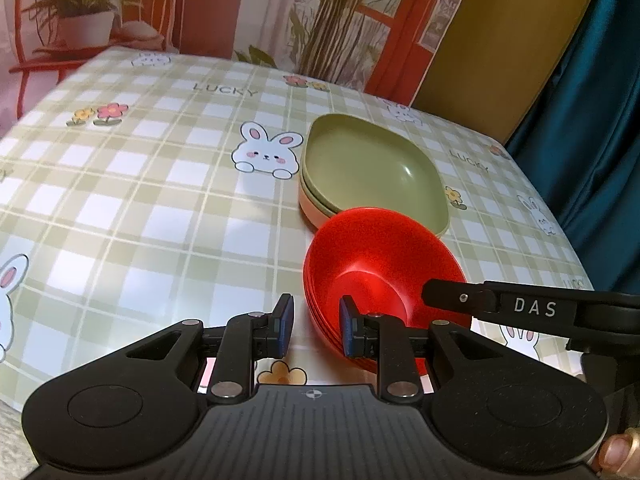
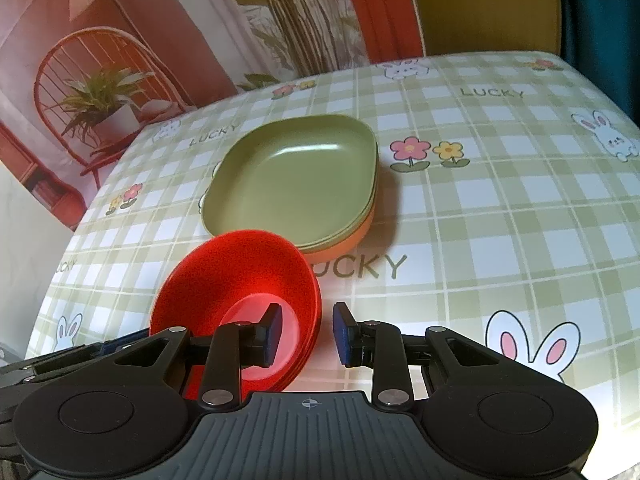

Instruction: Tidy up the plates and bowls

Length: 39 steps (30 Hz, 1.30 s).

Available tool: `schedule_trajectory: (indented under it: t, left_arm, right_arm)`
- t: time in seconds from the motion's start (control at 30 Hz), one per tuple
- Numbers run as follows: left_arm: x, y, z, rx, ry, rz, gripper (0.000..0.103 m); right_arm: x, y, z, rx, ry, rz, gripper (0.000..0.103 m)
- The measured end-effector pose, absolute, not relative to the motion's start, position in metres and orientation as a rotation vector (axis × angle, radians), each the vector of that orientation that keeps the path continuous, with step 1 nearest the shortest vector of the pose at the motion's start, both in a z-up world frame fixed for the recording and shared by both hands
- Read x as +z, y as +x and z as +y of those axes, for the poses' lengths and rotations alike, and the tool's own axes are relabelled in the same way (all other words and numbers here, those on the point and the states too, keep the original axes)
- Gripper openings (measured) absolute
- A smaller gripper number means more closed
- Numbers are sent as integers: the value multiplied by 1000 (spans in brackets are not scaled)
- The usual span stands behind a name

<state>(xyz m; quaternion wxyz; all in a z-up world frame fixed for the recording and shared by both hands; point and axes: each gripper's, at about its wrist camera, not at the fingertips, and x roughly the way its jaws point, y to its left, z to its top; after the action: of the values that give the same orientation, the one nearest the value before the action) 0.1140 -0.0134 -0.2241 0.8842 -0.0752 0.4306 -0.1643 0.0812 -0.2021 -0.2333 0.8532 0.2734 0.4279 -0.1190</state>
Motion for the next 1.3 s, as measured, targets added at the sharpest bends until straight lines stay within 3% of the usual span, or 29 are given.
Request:
schedule_trajectory:
  t: [0.83, 1.3]
  left_arm:
    - [-228, 110, -13, -362, -194, 882, 21]
    - [-198, 116, -13, -397, -162, 811, 22]
  right_arm:
    - [-234, 83, -199, -222, 577, 900, 21]
    - [-199, 90, -210, -211, 569, 820, 21]
